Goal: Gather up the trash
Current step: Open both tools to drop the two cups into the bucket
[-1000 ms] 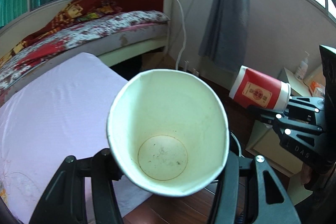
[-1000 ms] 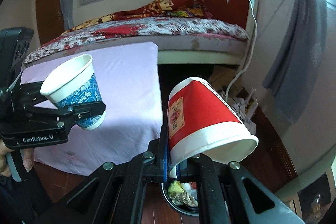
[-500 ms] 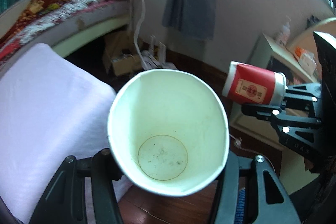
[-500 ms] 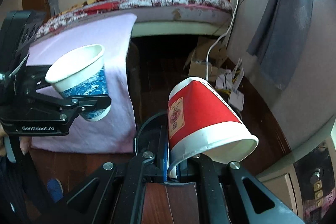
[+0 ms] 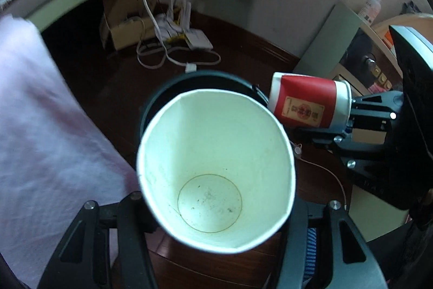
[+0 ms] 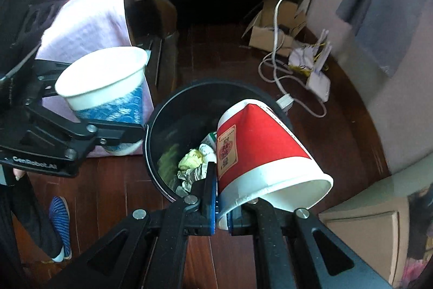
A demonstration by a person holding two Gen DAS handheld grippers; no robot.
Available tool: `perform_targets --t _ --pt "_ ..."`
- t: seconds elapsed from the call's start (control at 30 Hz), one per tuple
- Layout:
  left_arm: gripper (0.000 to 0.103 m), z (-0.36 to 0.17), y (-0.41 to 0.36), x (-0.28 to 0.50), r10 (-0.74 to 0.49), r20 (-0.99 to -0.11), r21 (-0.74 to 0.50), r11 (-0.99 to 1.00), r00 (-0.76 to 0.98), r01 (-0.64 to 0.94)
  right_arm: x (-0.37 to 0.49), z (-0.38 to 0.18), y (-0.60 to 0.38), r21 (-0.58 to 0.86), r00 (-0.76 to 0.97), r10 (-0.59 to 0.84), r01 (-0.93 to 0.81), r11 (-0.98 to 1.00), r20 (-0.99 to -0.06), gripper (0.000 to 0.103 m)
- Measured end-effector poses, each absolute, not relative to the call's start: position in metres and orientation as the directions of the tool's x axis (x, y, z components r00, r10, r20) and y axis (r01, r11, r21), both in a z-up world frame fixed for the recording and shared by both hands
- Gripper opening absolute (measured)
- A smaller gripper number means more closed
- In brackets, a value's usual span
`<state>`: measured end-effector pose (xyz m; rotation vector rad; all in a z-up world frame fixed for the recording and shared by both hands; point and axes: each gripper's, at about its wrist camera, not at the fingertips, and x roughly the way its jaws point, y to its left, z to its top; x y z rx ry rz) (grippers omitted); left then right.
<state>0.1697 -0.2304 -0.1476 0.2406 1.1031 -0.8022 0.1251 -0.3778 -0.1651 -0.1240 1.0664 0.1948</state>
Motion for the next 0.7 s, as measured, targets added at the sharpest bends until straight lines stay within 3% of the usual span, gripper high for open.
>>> perform_targets --t 0.27,0.33,0.37,0.4,0.43,0.47,0.5,0.6,0.7 --pt "0.059 -0.176 -0.235 0.186 -0.45 -0.882 -0.252 0.703 0.141 0.665 0.154 -0.199 -0.379 0.051 0.371 0.166 -0.299 0.953 -0.914 0.006" --pt "0.062 -0.182 -0.237 0.188 -0.453 -0.881 -0.267 0.71 0.133 0.652 0.158 -0.205 -0.378 0.068 0.346 0.188 -0.33 0.942 -0.919 0.006" --pt "0.071 -0.183 -0.238 0.187 -0.456 -0.879 -0.268 0.713 0.138 0.648 0.158 -0.208 -0.376 0.052 0.343 0.177 -0.343 0.938 -0.922 0.008" --pt "0.087 -0.187 -0.239 0.188 -0.456 -0.881 -0.274 0.712 0.129 0.646 0.158 -0.212 -0.375 0.007 0.345 0.134 -0.346 0.938 -0.929 0.023" --pt "0.091 -0.186 -0.239 0.188 -0.462 -0.876 -0.279 0.718 0.136 0.638 0.161 -0.218 -0.376 -0.055 0.35 0.07 -0.333 0.941 -0.934 0.043" --pt "0.094 -0.186 -0.236 0.19 -0.46 -0.873 -0.268 0.732 0.164 0.626 0.16 -0.219 -0.378 -0.077 0.359 0.046 -0.321 0.944 -0.932 0.084" --pt "0.094 -0.183 -0.231 0.189 -0.455 -0.87 -0.255 0.746 0.192 0.615 0.157 -0.217 -0.383 -0.096 0.388 0.033 -0.309 0.946 -0.921 0.094" --pt "0.099 -0.18 -0.218 0.184 -0.439 -0.867 -0.232 0.774 0.235 0.589 0.149 -0.213 -0.391 -0.102 0.4 0.019 -0.278 0.955 -0.916 0.095" --pt "0.1 -0.176 -0.204 0.178 -0.402 -0.866 -0.188 0.812 0.297 0.552 0.144 -0.21 -0.397 -0.075 0.392 0.019 -0.223 0.972 -0.92 0.103"
